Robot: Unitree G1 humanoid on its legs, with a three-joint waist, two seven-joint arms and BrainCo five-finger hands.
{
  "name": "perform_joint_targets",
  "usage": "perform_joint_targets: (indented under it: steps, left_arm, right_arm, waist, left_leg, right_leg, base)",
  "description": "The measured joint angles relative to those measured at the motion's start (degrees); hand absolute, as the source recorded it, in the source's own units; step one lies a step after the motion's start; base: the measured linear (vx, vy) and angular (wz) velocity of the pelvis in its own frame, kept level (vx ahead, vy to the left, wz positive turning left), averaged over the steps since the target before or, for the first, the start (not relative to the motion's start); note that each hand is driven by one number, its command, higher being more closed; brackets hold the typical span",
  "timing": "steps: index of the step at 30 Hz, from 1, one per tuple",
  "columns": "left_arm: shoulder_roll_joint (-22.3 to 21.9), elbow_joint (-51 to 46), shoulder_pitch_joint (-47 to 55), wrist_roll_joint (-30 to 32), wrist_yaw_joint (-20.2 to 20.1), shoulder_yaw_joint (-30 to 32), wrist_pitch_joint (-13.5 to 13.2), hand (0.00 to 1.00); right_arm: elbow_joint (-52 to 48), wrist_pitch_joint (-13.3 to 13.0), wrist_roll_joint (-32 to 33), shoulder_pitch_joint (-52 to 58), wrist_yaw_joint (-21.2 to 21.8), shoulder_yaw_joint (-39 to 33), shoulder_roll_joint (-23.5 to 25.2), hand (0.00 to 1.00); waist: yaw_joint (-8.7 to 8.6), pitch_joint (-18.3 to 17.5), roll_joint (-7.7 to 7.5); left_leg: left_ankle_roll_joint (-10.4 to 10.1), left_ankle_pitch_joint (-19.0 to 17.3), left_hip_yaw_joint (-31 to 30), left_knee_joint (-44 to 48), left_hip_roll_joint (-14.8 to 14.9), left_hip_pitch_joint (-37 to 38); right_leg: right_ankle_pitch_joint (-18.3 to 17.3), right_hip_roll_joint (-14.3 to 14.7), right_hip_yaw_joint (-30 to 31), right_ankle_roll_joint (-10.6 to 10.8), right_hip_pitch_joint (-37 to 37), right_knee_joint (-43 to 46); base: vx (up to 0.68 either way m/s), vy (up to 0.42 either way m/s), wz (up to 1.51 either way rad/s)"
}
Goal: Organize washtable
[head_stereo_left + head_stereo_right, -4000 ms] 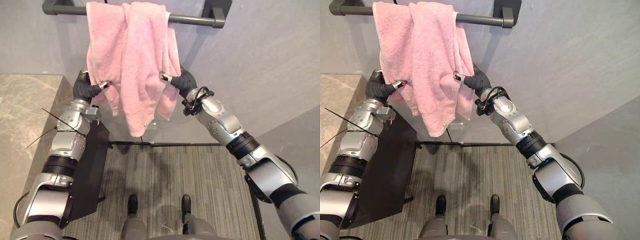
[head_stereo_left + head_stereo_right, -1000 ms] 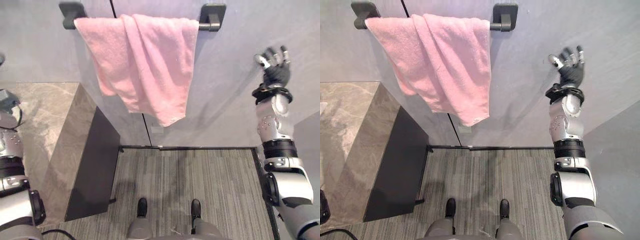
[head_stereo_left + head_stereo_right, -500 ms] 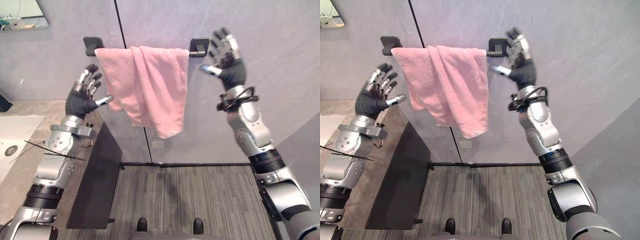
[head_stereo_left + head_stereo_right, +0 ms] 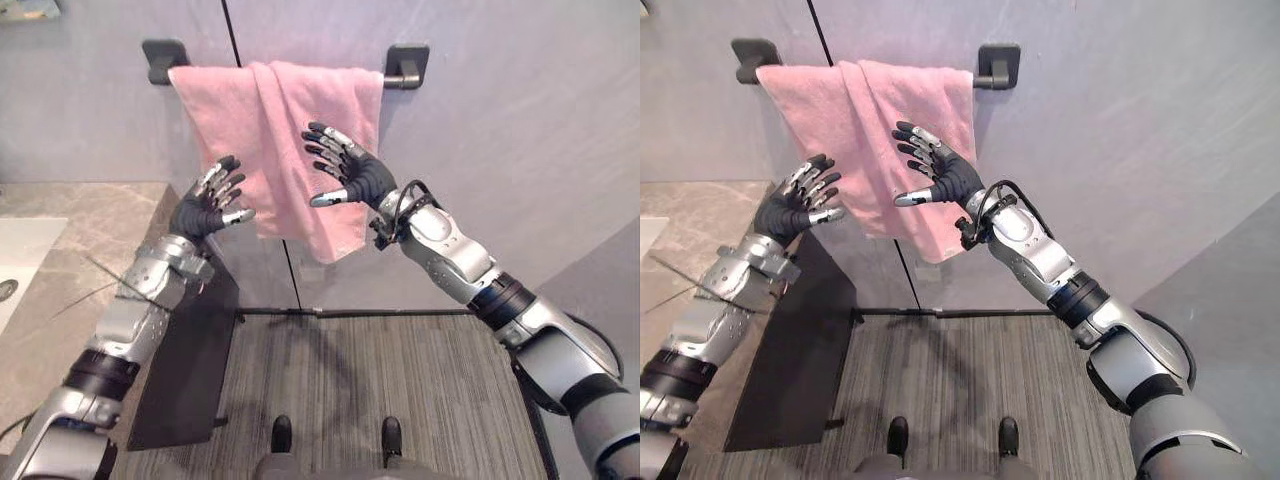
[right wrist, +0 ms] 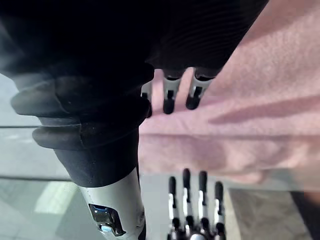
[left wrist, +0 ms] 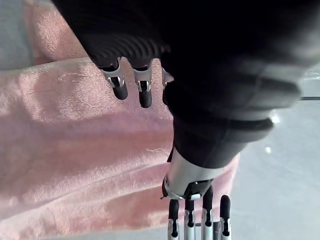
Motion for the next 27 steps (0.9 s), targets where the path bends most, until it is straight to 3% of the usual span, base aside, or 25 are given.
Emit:
perform_joint_targets:
  steps: [3, 9, 15, 18, 22, 27]
  left_arm:
    - [0.34, 7.32, -9.26, -1.13, 0.13, -2.34, -0.01, 0.0]
    - [-2.15, 19.72, -24.86, -1.39, 0.73, -5.59, 0.04, 0.0]
    - [-4.07, 27.58, -30.16, -0.59, 2.8, -5.14, 0.31, 0.0]
    - [-5.31, 30.59, -30.02, 1.02, 4.01, -2.74, 1.59, 0.0]
    - [-5.46, 30.84, -26.8, 2.0, 5.13, 4.89, 2.01, 0.0]
    - [-5.26, 30.75, -18.66, 1.92, 6.41, 15.08, 1.92, 0.0]
  right_arm:
    - [4.79, -0.01, 0.46, -4.48, -0.2, -0.04, 1.46, 0.0]
    - [14.37, -0.07, 0.22, -11.1, -1.81, -2.7, 3.22, 0.0]
    - [22.05, -0.05, 0.3, -12.5, -6.53, -9.87, 5.91, 0.0]
    - [24.12, 0.57, 0.11, -12.67, -7.66, -11.84, 6.84, 0.0]
    - [25.62, 1.37, -0.79, -11.32, -8.1, -18.03, 6.47, 0.0]
    - [25.47, 1.27, -0.8, -2.1, -9.04, -27.67, 3.28, 0.0]
  waist:
    - [-0.23, 3.04, -1.07]
    - [-0.37, 8.79, -1.02]
    - [-0.54, 11.59, -0.94]
    - [-0.56, 12.12, -0.71]
    - [-0.7, 13.01, -0.71]
    - [-0.41, 13.05, -0.71]
  left_leg:
    - [0.12, 0.9, -0.13, 0.0, -0.02, -2.82]
    - [0.15, 3.08, -2.1, 0.01, 0.02, -7.38]
    - [0.15, 3.23, -2.21, 0.01, -0.04, -8.47]
    - [0.15, 3.23, -1.96, 0.01, -0.03, -8.9]
    - [0.15, 3.23, -1.72, 0.02, -0.05, -8.68]
    - [0.16, 3.18, -1.45, 0.02, -0.07, -8.02]
  right_leg:
    - [0.96, 0.0, -0.05, -0.12, -2.76, -0.01]
    - [2.01, 0.14, -1.62, -0.44, -6.3, -0.01]
    - [2.09, 0.11, -1.65, -0.44, -7.29, -0.01]
    - [2.23, 0.13, -1.37, -0.37, -7.93, -0.01]
    - [2.31, 0.12, -1.11, -0.34, -7.88, -0.01]
    - [2.32, 0.12, -0.44, -0.33, -7.6, -0.01]
  base:
    - [-0.06, -0.008, 0.0]
    - [-0.08, -0.009, 0.13]
    - [-0.05, 0.008, 0.01]
    - [-0.06, 0.005, -0.04]
    - [-0.07, 0.005, -0.03]
    - [-0.05, 0.002, -0.06]
